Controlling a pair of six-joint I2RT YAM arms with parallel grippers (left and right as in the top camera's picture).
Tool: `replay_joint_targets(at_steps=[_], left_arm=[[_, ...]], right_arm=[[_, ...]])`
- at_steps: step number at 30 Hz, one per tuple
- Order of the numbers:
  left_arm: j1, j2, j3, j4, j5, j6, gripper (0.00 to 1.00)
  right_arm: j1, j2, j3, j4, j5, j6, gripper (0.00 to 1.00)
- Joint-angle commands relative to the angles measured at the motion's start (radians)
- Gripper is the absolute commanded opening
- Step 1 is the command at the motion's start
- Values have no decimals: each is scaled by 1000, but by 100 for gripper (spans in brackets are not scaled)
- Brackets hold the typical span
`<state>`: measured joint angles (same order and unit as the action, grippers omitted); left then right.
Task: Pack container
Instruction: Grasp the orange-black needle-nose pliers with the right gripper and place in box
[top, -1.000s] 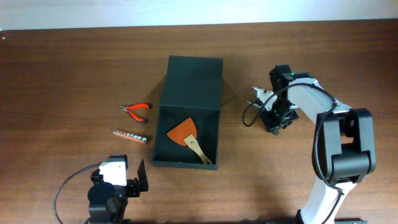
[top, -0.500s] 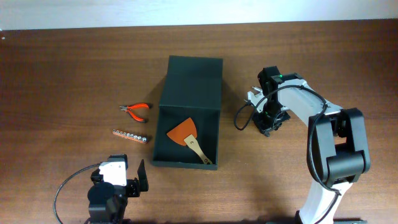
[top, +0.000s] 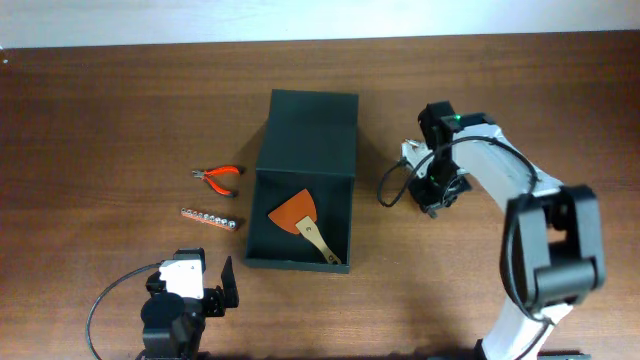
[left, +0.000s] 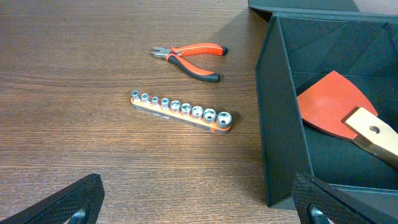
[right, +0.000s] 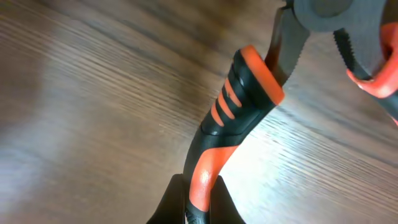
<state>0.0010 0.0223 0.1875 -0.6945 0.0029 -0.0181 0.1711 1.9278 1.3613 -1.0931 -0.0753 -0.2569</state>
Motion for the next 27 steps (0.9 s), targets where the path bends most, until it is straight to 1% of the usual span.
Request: replay_joint_targets(at_steps=[1,7,11,16,22,27], left_arm=[[5,-9,-6,2,-6,19,99],[5,-9,-6,2,-6,19,99],[5,-9,-6,2,-6,19,99],[5,-9,-6,2,-6,19,99],[5,-9,-6,2,-6,19,99],[5,-9,-6,2,-6,19,99]], right_arm=[[6,-119,46,-13,-38,12,4],[25,-257,55,-54,-129,0,4],[99,-342,55,-80,-133,0,4],[275,-395,55,-78,-162,18,4],[507,-378,55,-10,-161,57,4],[618,-330,53,66,-156,57,4]])
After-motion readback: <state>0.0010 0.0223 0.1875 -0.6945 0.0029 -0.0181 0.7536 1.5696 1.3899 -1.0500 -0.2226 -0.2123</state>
